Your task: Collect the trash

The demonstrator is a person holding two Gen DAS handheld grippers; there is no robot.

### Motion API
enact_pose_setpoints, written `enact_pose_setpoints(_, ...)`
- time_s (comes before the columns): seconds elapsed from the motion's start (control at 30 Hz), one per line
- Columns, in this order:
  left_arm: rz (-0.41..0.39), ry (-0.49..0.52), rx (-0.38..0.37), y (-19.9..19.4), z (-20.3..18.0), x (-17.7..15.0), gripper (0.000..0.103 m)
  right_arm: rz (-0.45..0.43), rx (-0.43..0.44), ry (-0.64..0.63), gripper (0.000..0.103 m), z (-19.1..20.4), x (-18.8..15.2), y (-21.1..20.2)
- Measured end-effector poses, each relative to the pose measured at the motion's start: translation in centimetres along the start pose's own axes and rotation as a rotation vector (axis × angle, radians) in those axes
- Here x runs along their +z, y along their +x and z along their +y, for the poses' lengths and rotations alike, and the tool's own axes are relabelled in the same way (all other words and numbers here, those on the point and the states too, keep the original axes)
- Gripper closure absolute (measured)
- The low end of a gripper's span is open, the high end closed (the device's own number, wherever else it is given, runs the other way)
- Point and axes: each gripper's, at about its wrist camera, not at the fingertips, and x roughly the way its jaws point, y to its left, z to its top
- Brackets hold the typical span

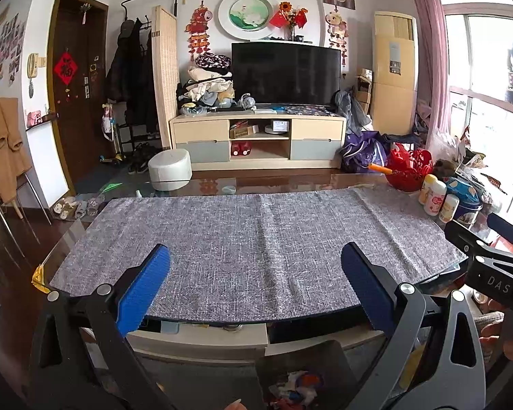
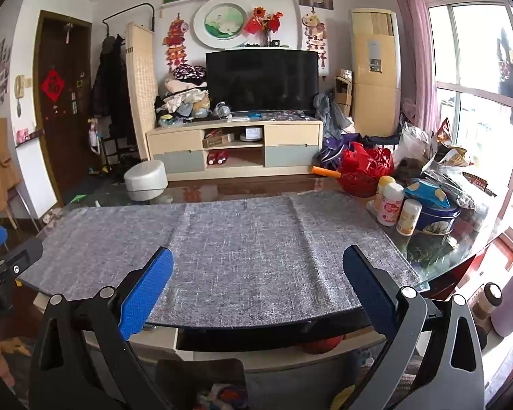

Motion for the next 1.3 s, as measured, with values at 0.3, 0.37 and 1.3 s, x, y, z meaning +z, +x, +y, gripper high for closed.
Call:
enact_pose_setpoints(0.3,0.013,0.000,-0.008,0.42,0.03,-0.32,0.008,0.008,0.003,0.006,0.003,0.08,-0.20,-0.01)
enact_pose_setpoints(0.37,0.013,-0.001,-0.008,0.44,0.04,-0.36,0.008,0.008,0.005,0.008,0.003,0.14,-0.20,-0.02)
enact_pose_setpoints(1.3,0.002,-0.016,0.003,0.09,0.04,-0.13,0.008,0.010,0.013,0.006,0.003,0.85,-0.46,-0.08)
